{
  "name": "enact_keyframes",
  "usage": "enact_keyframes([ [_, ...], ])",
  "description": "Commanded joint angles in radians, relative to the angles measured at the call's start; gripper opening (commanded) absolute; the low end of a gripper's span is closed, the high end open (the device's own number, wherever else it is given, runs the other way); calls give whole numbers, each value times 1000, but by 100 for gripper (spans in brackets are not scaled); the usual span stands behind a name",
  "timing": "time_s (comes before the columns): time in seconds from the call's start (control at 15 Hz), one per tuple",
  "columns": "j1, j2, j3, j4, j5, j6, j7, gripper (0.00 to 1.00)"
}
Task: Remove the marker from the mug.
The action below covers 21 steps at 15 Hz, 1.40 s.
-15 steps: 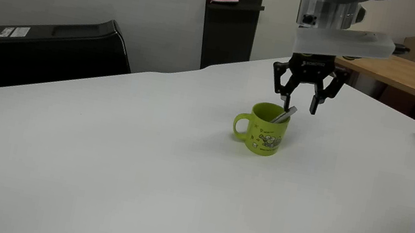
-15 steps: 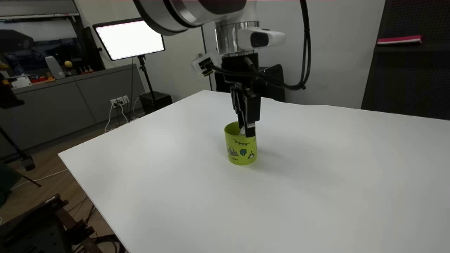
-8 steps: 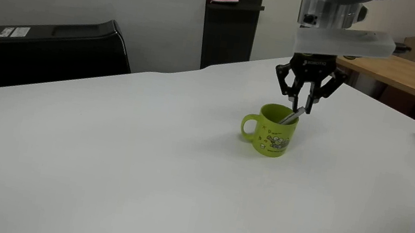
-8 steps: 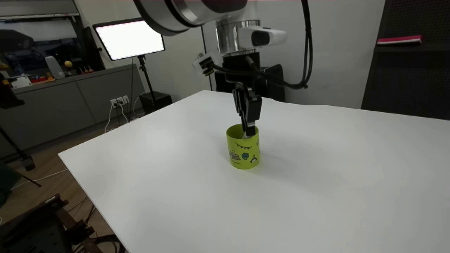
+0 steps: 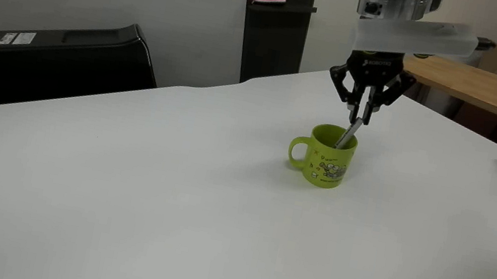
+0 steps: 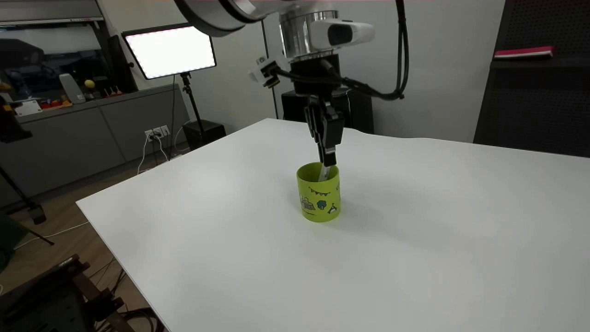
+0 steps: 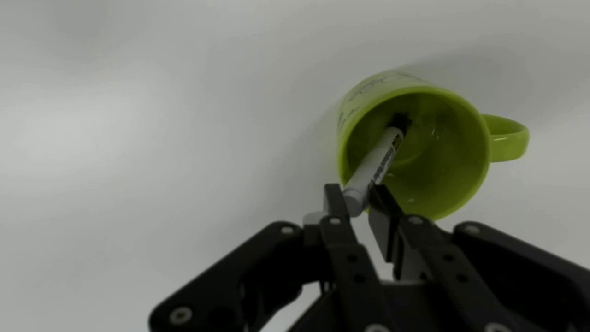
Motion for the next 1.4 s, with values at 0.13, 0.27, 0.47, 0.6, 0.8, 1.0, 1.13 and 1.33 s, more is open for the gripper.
enact_keyframes([
  [0.13, 18, -97, -2, -29, -74, -1, 56, 4],
  [0.27, 16, -129, 6, -32, -89, -1, 57, 4],
  [0.47, 9, -177, 20, -33, -106, -6, 56, 4],
  [0.6, 5, -212, 30, -36, -126, -3, 59, 4],
  [0.8, 3, -251, 58, -52, -149, 14, 55, 4],
  [1.0, 8, -266, 95, -62, -186, 19, 70, 4],
  [1.13, 12, -268, 120, -75, -211, 36, 79, 4],
  [1.33, 22, -259, 156, -109, -239, 85, 89, 4],
])
